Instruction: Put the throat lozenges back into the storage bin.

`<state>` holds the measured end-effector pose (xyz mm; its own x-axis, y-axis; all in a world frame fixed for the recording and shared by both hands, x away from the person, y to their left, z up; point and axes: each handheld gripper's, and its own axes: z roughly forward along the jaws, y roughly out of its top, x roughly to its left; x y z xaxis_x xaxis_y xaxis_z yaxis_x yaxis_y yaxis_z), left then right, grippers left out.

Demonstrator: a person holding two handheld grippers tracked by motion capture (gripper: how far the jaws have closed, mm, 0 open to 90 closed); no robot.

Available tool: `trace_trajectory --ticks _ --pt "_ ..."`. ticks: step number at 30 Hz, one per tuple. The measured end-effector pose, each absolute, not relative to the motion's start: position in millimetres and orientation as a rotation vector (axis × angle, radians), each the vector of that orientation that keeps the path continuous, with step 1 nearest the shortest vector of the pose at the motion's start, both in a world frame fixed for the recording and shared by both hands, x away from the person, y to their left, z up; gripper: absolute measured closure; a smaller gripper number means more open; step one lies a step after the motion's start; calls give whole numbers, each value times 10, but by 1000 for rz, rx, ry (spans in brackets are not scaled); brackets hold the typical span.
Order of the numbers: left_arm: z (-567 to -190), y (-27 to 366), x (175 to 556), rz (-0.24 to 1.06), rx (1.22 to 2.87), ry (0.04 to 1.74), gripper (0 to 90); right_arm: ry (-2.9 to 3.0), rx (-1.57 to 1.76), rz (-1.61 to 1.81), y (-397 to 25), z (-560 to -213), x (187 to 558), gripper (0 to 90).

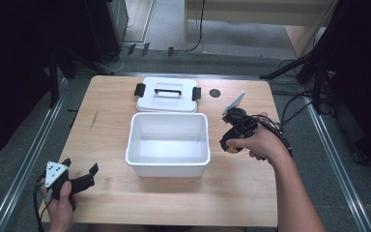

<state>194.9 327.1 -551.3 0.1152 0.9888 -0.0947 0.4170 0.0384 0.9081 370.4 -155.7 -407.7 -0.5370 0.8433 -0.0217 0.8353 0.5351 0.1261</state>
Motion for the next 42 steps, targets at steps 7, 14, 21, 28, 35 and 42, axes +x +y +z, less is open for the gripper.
trace_trajectory --ticks 7,14,21,28,35,42 --pt "-5514 3271 1950 824 1517 1438 0 2694 1407 166 -1495 -3916 3673 204" --pt "-5514 3274 1949 824 1516 1437 0 2688 1383 174 -1438 -3764 3654 205" --pt "-5513 3269 1950 828 1515 1440 0 2700 1353 183 -1347 -3664 3646 205" --pt "-5513 3272 1949 828 1516 1438 0 2714 1316 195 -1220 -3611 3628 205" --pt "-5513 3273 1949 825 1516 1437 0 2719 1266 226 -1116 -3505 3631 205" --pt "-5513 3275 1947 825 1516 1435 0 2741 1215 256 -972 -3491 3615 204"
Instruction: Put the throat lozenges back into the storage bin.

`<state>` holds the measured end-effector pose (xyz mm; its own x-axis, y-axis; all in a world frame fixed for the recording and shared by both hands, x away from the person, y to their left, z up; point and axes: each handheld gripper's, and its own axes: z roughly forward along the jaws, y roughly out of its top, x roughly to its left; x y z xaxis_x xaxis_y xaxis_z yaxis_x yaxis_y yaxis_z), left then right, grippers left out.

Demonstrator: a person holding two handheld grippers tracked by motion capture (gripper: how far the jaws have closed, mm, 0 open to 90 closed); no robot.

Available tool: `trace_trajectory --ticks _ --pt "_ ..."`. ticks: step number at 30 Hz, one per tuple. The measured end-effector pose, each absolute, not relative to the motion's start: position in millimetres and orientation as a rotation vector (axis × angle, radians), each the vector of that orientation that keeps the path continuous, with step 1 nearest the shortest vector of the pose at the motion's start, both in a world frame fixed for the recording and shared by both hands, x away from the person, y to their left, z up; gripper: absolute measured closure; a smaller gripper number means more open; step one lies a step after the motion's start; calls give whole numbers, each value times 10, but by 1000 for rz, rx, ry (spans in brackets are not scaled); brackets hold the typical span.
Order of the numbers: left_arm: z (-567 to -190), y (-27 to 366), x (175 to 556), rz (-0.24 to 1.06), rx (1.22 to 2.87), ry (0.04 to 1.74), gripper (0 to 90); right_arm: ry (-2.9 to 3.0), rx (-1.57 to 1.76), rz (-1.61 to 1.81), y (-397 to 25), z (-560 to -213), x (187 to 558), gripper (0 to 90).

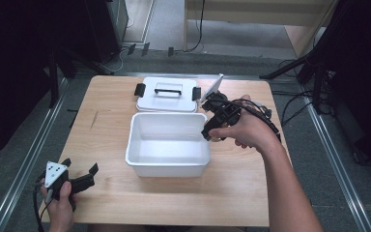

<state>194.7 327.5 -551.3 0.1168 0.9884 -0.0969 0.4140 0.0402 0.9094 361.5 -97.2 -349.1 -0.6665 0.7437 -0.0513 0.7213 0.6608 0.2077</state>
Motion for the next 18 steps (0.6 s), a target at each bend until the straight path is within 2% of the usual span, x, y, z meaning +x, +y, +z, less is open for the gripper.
trace_trajectory --ticks 18 --pt "-5513 3278 1945 821 1515 1435 0 2795 953 286 -533 -3568 3545 203"
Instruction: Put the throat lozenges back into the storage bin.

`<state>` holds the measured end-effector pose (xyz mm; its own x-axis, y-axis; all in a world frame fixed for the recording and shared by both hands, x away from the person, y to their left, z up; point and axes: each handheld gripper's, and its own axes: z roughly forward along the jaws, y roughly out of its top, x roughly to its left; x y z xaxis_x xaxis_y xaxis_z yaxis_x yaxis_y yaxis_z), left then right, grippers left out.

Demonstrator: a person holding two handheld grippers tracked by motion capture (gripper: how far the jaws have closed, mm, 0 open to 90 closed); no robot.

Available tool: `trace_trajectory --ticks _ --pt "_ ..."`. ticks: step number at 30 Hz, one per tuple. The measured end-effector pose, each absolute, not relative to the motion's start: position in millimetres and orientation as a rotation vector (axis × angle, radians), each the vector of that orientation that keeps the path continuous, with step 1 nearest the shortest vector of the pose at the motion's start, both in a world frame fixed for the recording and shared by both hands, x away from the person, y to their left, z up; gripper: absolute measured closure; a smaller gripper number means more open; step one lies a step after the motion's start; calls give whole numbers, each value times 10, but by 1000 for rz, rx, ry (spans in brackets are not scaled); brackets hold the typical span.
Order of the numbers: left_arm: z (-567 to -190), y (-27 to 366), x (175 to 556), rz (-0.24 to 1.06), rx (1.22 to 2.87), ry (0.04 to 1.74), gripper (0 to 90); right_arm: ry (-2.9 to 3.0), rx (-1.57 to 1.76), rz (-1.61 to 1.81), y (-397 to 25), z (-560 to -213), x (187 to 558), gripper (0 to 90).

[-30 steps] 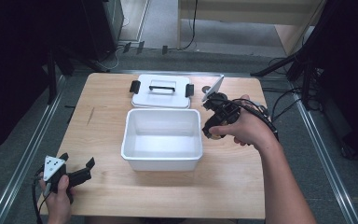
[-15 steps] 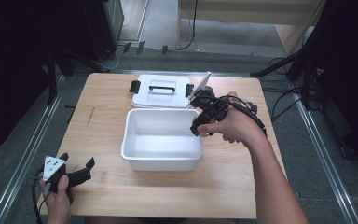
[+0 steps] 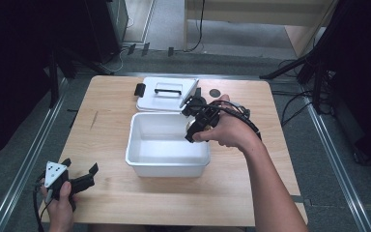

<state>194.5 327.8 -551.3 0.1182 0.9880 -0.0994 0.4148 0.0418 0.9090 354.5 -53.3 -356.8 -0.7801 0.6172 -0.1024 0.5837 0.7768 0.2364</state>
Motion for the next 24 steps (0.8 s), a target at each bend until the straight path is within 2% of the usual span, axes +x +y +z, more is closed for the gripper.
trace_trajectory --ticks 24 --pt "-5514 3277 1943 821 1510 1437 0 2843 771 250 -394 -4072 3615 204"
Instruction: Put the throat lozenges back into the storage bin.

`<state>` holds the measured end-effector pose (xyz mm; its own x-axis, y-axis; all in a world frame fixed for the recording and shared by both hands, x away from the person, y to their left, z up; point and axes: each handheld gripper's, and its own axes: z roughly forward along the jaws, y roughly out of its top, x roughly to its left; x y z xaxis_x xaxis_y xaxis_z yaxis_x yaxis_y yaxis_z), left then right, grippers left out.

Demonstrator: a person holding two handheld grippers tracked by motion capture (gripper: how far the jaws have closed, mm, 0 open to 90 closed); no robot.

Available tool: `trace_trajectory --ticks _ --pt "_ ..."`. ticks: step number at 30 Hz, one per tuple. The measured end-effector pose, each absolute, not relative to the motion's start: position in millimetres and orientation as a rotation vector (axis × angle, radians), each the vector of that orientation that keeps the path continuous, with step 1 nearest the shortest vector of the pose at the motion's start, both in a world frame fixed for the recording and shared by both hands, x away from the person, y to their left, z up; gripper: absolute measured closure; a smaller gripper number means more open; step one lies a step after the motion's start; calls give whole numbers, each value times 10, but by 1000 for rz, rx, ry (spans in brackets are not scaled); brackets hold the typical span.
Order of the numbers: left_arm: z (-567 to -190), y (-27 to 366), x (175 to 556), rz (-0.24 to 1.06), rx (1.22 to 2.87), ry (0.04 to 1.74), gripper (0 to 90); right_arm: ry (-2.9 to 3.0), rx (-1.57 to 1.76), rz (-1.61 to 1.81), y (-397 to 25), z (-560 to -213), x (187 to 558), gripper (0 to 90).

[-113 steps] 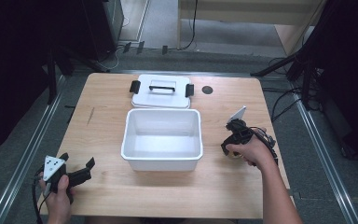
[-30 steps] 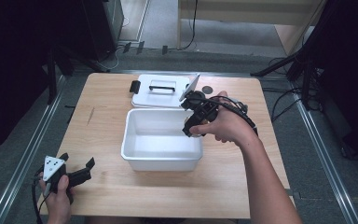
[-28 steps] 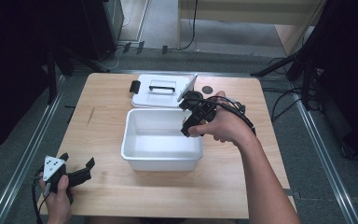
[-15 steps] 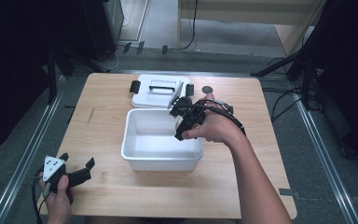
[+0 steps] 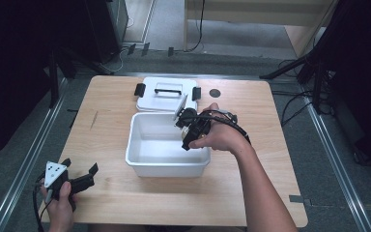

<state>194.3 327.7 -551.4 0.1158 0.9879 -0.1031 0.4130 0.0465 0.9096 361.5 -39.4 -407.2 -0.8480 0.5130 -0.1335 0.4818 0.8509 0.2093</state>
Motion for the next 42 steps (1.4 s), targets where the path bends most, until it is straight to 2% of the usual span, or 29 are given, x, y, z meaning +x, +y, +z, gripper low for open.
trace_trajectory --ticks 20,33,35,37,38,42 --pt "-5512 3282 1941 819 1513 1439 0 2836 658 32 -254 -4456 3599 203" --pt "-5513 3276 1941 820 1516 1438 0 2800 639 -23 -218 -4490 3591 196" --pt "-5513 3276 1941 820 1516 1438 0 2795 643 -22 -219 -4488 3591 208" --pt "-5513 3277 1941 820 1517 1438 0 2792 662 -6 -228 -4472 3595 250" --pt "-5513 3277 1941 820 1517 1438 0 2793 683 33 -245 -4440 3601 317" --pt "-5513 3275 1943 820 1516 1439 0 2798 700 104 -267 -4352 3598 376"
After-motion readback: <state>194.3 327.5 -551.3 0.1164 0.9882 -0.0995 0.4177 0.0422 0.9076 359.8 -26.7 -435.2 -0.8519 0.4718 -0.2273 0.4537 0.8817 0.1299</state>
